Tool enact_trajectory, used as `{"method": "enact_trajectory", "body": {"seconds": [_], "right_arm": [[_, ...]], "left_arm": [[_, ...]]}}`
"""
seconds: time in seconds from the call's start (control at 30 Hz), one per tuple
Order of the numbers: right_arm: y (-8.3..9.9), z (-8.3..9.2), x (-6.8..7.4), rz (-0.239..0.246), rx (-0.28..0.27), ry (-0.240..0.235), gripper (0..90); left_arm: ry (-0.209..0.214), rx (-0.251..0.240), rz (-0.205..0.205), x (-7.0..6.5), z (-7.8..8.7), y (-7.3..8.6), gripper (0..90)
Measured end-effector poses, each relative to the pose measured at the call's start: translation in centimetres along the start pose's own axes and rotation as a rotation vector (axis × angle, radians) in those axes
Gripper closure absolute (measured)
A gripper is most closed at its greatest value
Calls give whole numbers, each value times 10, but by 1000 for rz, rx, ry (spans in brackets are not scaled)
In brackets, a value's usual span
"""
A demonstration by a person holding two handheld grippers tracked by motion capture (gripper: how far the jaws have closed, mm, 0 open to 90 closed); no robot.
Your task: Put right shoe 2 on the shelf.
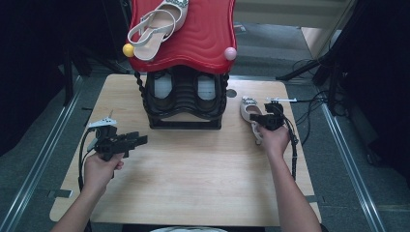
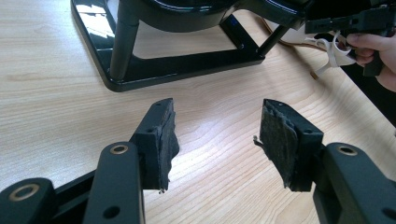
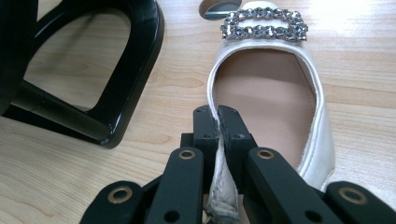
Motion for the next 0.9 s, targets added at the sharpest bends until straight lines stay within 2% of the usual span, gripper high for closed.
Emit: {"method": "enact_trajectory", "body": {"seconds": [0.17, 0.43, 0.5, 0.8, 0.9], "right_arm": [[-2, 4, -2, -14, -17, -11, 886], [-9, 17, -8, -90, -35, -78, 887], [-10, 19, -7, -86, -39, -86, 887], [-12, 23, 1, -132, -32, -155, 887], [-13, 27, 5, -138, -30, -164, 887]], "left_arm": [[2, -2, 5, 0, 0, 0, 455], [5, 0, 6, 0, 0, 0, 452], [5, 0, 7, 0, 0, 0, 452], [10, 7, 7, 0, 0, 0, 451], [9, 7, 4, -1, -1, 0, 451]]}}
Point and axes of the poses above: each handheld gripper's, and its own axes: z roughly backward along the jaws, y roughly out of its underside, x roughly to its left, the point moved 4 cm from there along -z, roughly forward along the jaws, and after that the axes turned 10 degrees about -z, right-handed, at the moved point
